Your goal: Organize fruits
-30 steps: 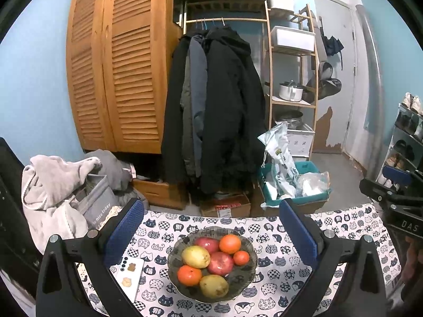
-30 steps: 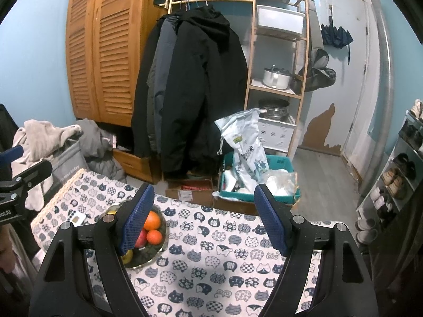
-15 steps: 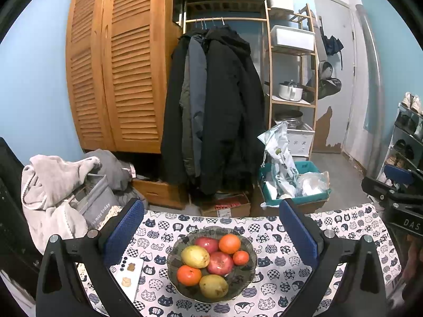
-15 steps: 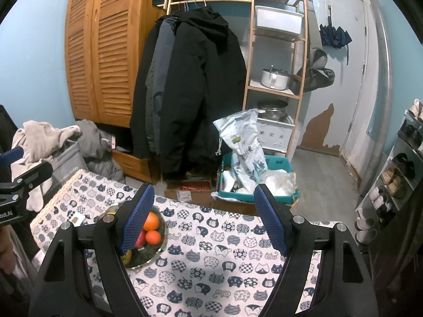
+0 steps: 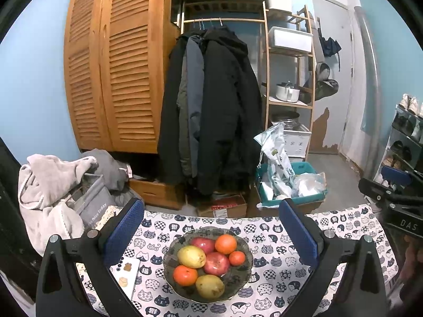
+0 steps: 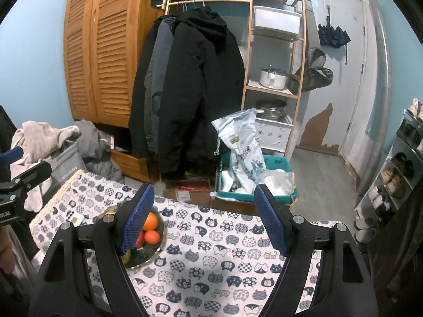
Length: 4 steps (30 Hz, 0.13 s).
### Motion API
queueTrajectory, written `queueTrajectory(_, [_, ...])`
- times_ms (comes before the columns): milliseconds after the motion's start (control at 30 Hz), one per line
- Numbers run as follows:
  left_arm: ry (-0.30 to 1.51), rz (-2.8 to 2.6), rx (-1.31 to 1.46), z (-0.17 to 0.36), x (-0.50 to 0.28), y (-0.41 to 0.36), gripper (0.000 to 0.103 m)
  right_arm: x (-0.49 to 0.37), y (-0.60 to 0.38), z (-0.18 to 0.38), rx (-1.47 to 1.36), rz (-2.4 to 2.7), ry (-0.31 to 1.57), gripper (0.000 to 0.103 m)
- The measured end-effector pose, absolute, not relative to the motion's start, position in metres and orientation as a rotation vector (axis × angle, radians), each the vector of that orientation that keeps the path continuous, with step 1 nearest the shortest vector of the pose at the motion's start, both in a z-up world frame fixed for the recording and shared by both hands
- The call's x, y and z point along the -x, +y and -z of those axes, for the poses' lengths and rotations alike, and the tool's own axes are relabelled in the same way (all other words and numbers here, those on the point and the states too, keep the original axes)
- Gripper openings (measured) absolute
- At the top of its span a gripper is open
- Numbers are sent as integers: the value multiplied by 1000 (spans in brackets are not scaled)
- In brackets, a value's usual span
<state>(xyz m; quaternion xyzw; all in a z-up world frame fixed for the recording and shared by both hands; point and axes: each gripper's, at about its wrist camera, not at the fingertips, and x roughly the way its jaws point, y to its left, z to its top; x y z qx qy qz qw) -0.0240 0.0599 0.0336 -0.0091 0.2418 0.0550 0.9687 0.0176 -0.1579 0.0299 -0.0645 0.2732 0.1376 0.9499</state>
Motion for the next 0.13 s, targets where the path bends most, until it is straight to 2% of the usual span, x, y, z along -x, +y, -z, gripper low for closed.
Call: queueTrajectory(133, [493,-115,22,-33,24,59,103,-18,-159,-30,133,-281,557,77])
